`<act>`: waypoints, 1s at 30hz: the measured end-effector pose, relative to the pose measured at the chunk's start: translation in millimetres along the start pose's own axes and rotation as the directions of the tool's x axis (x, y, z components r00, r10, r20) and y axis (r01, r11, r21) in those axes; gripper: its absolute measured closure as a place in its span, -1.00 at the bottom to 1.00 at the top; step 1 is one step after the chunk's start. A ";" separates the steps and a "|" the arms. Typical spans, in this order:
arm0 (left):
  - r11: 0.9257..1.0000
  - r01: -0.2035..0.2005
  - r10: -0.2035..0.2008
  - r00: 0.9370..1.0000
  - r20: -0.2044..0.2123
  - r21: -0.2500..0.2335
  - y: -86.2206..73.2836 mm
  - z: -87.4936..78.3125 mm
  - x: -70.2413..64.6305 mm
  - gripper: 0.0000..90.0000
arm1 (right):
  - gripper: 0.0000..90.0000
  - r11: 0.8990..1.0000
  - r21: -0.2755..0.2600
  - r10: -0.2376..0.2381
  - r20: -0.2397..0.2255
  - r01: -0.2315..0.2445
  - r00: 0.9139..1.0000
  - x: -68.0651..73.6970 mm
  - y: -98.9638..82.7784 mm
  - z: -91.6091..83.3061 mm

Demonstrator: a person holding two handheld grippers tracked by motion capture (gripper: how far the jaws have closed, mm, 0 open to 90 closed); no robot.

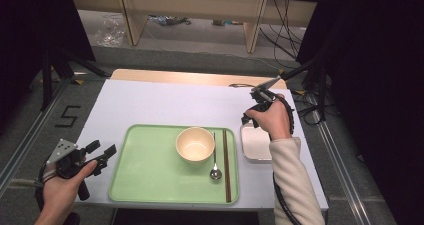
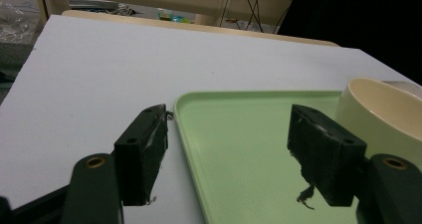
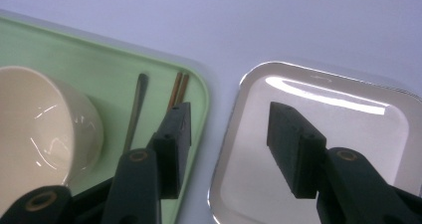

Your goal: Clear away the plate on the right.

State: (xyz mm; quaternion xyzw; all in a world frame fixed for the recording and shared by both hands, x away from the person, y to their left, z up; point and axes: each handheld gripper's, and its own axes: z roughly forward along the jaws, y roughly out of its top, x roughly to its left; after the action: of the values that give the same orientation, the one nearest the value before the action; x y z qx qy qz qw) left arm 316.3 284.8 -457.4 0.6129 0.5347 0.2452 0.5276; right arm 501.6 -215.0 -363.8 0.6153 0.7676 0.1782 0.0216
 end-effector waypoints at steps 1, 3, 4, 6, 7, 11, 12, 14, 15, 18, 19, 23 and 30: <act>1.000 0.000 0.000 1.000 -0.004 0.000 -0.1 -0.8 0.6 -0.29 | 0.18 1.000 -0.007 -0.012 0.009 0.012 1.000 -1.4 0.0 0.3; 1.000 0.001 -0.001 1.000 -0.004 -0.001 -0.7 -1.7 1.0 -0.29 | 0.20 1.000 -0.007 -0.016 0.011 0.016 1.000 -7.6 0.8 1.8; 1.000 0.004 -0.004 1.000 -0.008 0.000 -0.9 -2.4 0.7 -0.29 | 0.21 0.998 -0.012 -0.063 0.018 0.064 0.998 -15.2 1.3 3.1; 1.000 0.002 -0.002 1.000 -0.008 -0.005 -0.7 -3.3 0.5 -0.29 | 0.23 1.000 0.022 0.016 0.042 -0.017 0.999 -17.2 0.2 0.4; 1.000 0.000 0.000 1.000 -0.008 -0.005 -0.7 -3.4 0.5 -0.29 | 0.23 1.000 0.006 -0.011 0.050 0.011 0.999 -24.6 -0.1 1.1; 1.000 -0.002 0.002 1.000 -0.007 -0.004 -0.8 -3.5 0.4 -0.29 | 0.26 0.997 0.029 0.072 0.097 -0.075 0.993 -43.0 -3.5 -5.4; 1.000 -0.003 0.003 1.000 -0.006 -0.005 -0.6 -3.7 0.5 -0.29 | 0.28 0.994 0.030 0.097 0.112 -0.101 0.989 -50.5 -5.2 -6.0; 1.000 -0.002 0.002 1.000 -0.005 -0.008 -0.1 -3.4 0.4 -0.29 | 0.31 0.989 0.042 0.136 0.153 -0.144 0.979 -62.9 -8.4 -5.3; 1.000 -0.003 0.003 1.000 -0.003 -0.004 0.0 -2.9 0.3 -0.29 | 0.32 0.990 0.043 0.124 0.175 -0.134 0.977 -68.9 -10.2 -4.6; 1.000 -0.011 0.011 1.000 0.006 -0.001 1.1 -0.4 -1.1 -0.29 | 0.35 0.985 0.073 0.136 0.215 -0.154 0.967 -83.2 -16.6 2.4; 1.000 -0.013 0.014 1.000 0.011 -0.004 1.2 0.6 -1.4 -0.29 | 0.35 0.990 0.083 0.096 0.219 -0.116 0.971 -90.2 -18.5 4.9; 1.000 -0.011 0.011 1.000 0.015 -0.002 2.0 2.6 -1.2 -0.29 | 0.38 0.986 0.117 0.087 0.242 -0.118 0.966 -100.6 -23.5 15.4; 1.000 -0.017 0.017 0.999 0.028 0.003 2.9 6.4 -2.4 -0.29 | 0.44 0.979 0.177 0.055 0.268 -0.105 0.962 -112.3 -29.3 34.3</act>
State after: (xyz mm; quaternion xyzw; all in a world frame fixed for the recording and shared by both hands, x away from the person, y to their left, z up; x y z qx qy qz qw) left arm 322.2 280.5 -456.2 0.6217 0.5224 0.2400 0.5320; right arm 510.0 -318.7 -425.6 0.6634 0.7458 0.0224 0.0567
